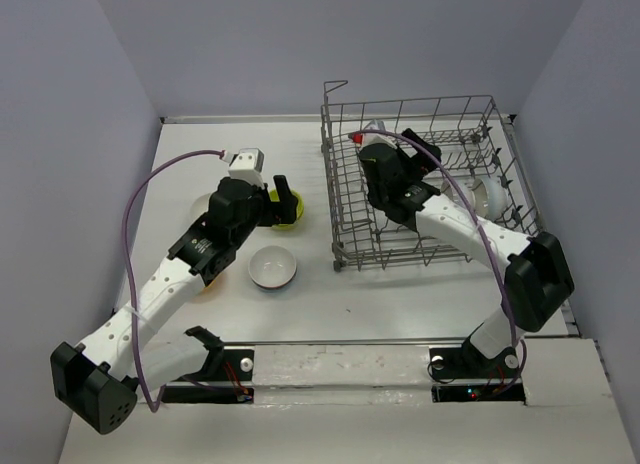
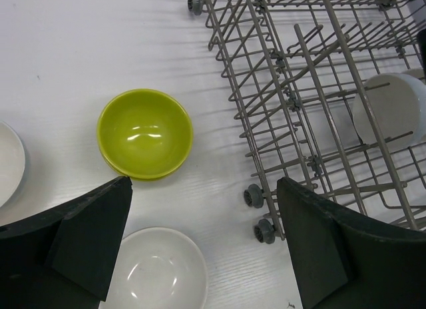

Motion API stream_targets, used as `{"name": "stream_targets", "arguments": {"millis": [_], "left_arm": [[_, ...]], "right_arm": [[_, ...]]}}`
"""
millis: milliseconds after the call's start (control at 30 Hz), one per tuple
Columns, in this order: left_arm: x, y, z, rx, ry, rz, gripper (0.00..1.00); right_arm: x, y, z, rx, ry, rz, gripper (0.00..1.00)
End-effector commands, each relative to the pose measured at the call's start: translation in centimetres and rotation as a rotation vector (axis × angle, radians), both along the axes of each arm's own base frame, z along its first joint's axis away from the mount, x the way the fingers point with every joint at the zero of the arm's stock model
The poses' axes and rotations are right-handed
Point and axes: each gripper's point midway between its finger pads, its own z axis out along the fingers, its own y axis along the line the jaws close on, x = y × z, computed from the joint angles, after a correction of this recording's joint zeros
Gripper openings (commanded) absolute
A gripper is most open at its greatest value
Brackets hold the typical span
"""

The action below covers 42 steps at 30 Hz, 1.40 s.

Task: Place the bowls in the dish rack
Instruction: Pick up the bowl from the center of the board.

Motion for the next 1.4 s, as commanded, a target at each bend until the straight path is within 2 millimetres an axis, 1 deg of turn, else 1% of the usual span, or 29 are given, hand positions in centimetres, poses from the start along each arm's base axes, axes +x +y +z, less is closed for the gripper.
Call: {"name": "stream_targets", "arguments": {"millis": [0, 33, 133, 167, 200, 233, 267, 300, 333, 367, 400, 433, 467, 500, 533, 600, 633, 667, 700, 767, 800, 867, 900, 1033, 1100, 1133, 1167, 1233, 1367], "left_arm": [[0.3, 1.1, 1.6, -0.013, -0.056, 0.034, 0.99], [0.4, 1.3, 1.8, -0.013, -0.059, 0.046, 0.99], [0.7, 2.1, 1.8, -0.008, -0.061, 0.079, 0.99], [0.9, 2.6, 1.7, -0.009, -0.059, 0.098, 0.99], [1.1, 2.9, 1.7, -0.012, -0.057, 0.112, 0.99], [1.3, 3.4, 1.5, -0.010, -0.052, 0.133, 0.99], [1.9, 4.3, 1.0, -0.004, -0.041, 0.169, 0.99], [2.2, 4.9, 0.8, -0.010, -0.029, 0.198, 0.99], [2.6, 5.5, 0.0, 0.000, -0.004, 0.229, 0.99], [3.0, 6.1, -0.3, -0.002, 0.006, 0.255, 0.99], [3.3, 6.6, -0.7, -0.003, 0.018, 0.280, 0.99], [3.7, 7.8, -1.0, -0.012, 0.032, 0.333, 0.99], [4.1, 8.4, -1.4, -0.008, 0.044, 0.360, 0.99], [4.3, 9.1, -1.5, -0.007, 0.047, 0.391, 0.99], [4.4, 10.4, -1.6, 0.003, 0.052, 0.455, 0.99], [4.3, 12.0, -2.0, 0.015, 0.058, 0.532, 0.99], [4.1, 13.3, -2.4, 0.034, 0.068, 0.590, 0.99], [4.1, 14.7, -3.1, 0.029, 0.088, 0.653, 0.99], [3.9, 15.7, -3.5, 0.034, 0.105, 0.696, 0.99], [3.5, 17.5, -4.5, 0.042, 0.137, 0.764, 0.99], [3.2, 19.0, -5.0, 0.035, 0.144, 0.816, 0.99], [3.1, 20.1, -5.3, 0.030, 0.150, 0.854, 0.99], [3.0, 21.1, -5.5, 0.026, 0.157, 0.888, 0.99], [3.2, 22.8, -7.0, 0.034, 0.205, 0.941, 0.99], [3.6, 23.0, -7.7, 0.020, 0.225, 0.932, 0.99], [3.6, 23.0, -8.0, 0.024, 0.234, 0.932, 0.99], [3.9, 22.7, -8.6, 0.025, 0.251, 0.918, 0.99], [3.9, 23.5, -9.0, 0.017, 0.266, 0.942, 0.99], [3.7, 24.0, -10.0, 0.019, 0.283, 0.962, 0.99]], "right_arm": [[0.2, 1.1, 2.7, 0.156, -0.085, 0.043, 1.00], [0.0, 0.9, 3.4, 0.173, -0.100, 0.037, 1.00], [-0.8, 0.2, 7.6, 0.252, -0.182, 0.009, 1.00], [-1.0, 0.2, 8.9, 0.325, -0.224, 0.000, 1.00], [-1.7, -0.2, 11.5, 0.385, -0.252, -0.001, 1.00], [-2.1, -0.1, 12.8, 0.466, -0.276, 0.001, 1.00], [-2.3, 1.7, 13.6, 0.689, -0.291, 0.060, 1.00], [-3.4, 2.4, 14.8, 0.799, -0.264, 0.099, 1.00], [-4.8, 4.2, 16.1, 1.001, -0.252, 0.199, 1.00], [-5.6, 5.1, 16.5, 1.087, -0.241, 0.257, 1.00], [-6.4, 6.1, 16.5, 1.157, -0.224, 0.318, 1.00], [-6.4, 7.4, 14.9, 1.210, -0.208, 0.368, 1.00], [-7.8, 8.2, 15.6, 1.284, -0.190, 0.448, 1.00], [-8.0, 8.3, 15.1, 1.302, -0.184, 0.454, 1.00], [-8.0, 8.5, 13.8, 1.302, -0.162, 0.446, 1.00], [-8.4, 9.3, 12.8, 1.324, -0.117, 0.461, 1.00], [-8.5, 9.6, 12.3, 1.335, -0.097, 0.464, 1.00], [-8.7, 10.1, 11.1, 1.348, -0.062, 0.461, 1.00], [-9.1, 10.9, 10.9, 1.372, -0.029, 0.496, 1.00], [-9.6, 11.5, 10.1, 1.399, 0.008, 0.511, 1.00], [-9.9, 11.8, 9.6, 1.414, 0.030, 0.524, 1.00], [-10.1, 11.7, 9.4, 1.411, 0.027, 0.528, 1.00], [-10.0, 11.4, 9.4, 1.404, 0.015, 0.517, 1.00], [-9.9, 10.9, 10.4, 1.376, -0.012, 0.524, 1.00], [-9.8, 10.6, 11.0, 1.358, -0.019, 0.523, 1.00], [-9.8, 10.6, 10.7, 1.348, -0.016, 0.519, 1.00], [-9.7, 10.5, 11.1, 1.340, -0.021, 0.526, 1.00], [-9.7, 10.3, 11.1, 1.328, -0.023, 0.519, 1.00], [-9.9, 10.5, 10.9, 1.331, -0.008, 0.529, 1.00]]}}
